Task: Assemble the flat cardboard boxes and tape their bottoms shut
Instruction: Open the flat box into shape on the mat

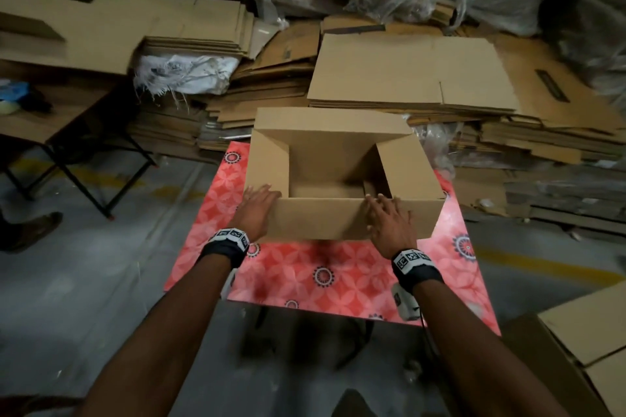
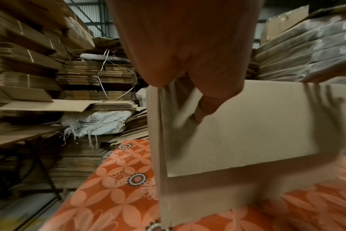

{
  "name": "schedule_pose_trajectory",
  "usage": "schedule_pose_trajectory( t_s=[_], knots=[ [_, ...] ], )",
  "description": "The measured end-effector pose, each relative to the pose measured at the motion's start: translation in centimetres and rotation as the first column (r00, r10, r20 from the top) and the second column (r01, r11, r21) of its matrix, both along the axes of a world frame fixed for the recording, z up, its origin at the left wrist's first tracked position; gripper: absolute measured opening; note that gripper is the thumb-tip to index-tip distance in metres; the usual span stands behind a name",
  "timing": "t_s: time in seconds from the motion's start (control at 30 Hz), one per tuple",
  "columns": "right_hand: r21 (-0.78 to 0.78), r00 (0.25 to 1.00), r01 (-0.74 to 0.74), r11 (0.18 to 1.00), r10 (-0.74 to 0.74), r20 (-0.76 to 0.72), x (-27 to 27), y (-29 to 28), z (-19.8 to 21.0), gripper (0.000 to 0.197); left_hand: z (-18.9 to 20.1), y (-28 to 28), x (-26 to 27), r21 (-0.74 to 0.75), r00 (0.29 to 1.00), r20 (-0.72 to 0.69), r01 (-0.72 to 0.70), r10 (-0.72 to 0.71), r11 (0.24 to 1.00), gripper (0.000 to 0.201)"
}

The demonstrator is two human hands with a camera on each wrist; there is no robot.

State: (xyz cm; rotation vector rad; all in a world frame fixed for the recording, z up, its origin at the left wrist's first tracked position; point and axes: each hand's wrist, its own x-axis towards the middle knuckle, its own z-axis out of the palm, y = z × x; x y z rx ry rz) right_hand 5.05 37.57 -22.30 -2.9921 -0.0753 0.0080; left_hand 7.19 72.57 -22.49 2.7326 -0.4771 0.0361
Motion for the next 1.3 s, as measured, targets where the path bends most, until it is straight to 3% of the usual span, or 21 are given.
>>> schedule_pose_trajectory(
  t_s=[0.2,0.33,0.43,0.57,0.63,0.73,0.87,1.0,1.13,1.2,1.3],
  knots=[
    [0.046,0.999,-0.048,0.998,0.048,-0.009,0.8,0.1,0.2,0.087,-1.1,-0.1,1.2,0.125,0.998,0.067,-0.011,0.003,0.992,0.077],
    [0.027,0.996,-0.078,0.997,0.077,0.036,1.0,0.1,0.5,0.081,-0.5,-2.5,2.0,0.243,0.99,0.017,-0.139,0.14,0.96,0.074],
    [0.071,0.991,-0.124,0.99,0.119,0.066,1.3,-0.4,1.1,0.064,0.6,-8.1,1.7,0.313,0.998,-0.002,-0.053,0.057,0.948,0.081],
    [0.188,0.972,-0.235,0.954,0.234,0.03,4.1,-2.9,2.9,0.034,1.3,-17.0,1.2,0.206,0.998,-0.051,0.036,-0.026,0.978,0.069],
    [0.142,0.974,-0.222,0.965,0.227,-0.021,6.0,-4.4,3.3,0.036,1.5,-20.5,1.8,0.148,0.997,-0.068,0.035,-0.026,0.988,0.062],
    [-0.022,0.969,-0.23,0.973,0.227,-0.099,7.8,-6.5,3.0,0.055,1.1,-23.3,2.9,0.148,0.996,-0.077,0.055,-0.044,0.987,0.055],
    [-0.222,0.939,-0.343,0.913,0.324,-0.116,8.6,-8.6,2.9,0.063,0.6,-23.5,3.7,0.15,1.0,-0.027,0.019,-0.015,0.989,0.05],
    [-0.264,0.904,-0.42,0.868,0.425,-0.038,8.8,-9.7,3.2,0.075,0.4,-23.6,4.2,0.15,1.0,-0.023,0.003,0.0,0.989,0.051],
    [-0.245,0.846,-0.46,0.854,0.504,0.17,8.5,-9.5,5.7,0.056,0.1,-23.6,4.0,0.174,1.0,0.014,-0.004,0.002,0.985,0.05],
    [-0.206,0.84,-0.403,0.892,0.45,0.303,8.1,-9.7,7.6,0.045,0.2,-23.7,3.9,0.178,1.0,0.019,-0.012,0.009,0.984,0.051],
    [-0.079,0.871,-0.208,0.975,0.221,0.439,7.2,-11.5,9.2,0.03,0.3,-23.7,3.9,0.175,1.0,-0.001,-0.015,0.015,0.985,0.053]
  ],
)
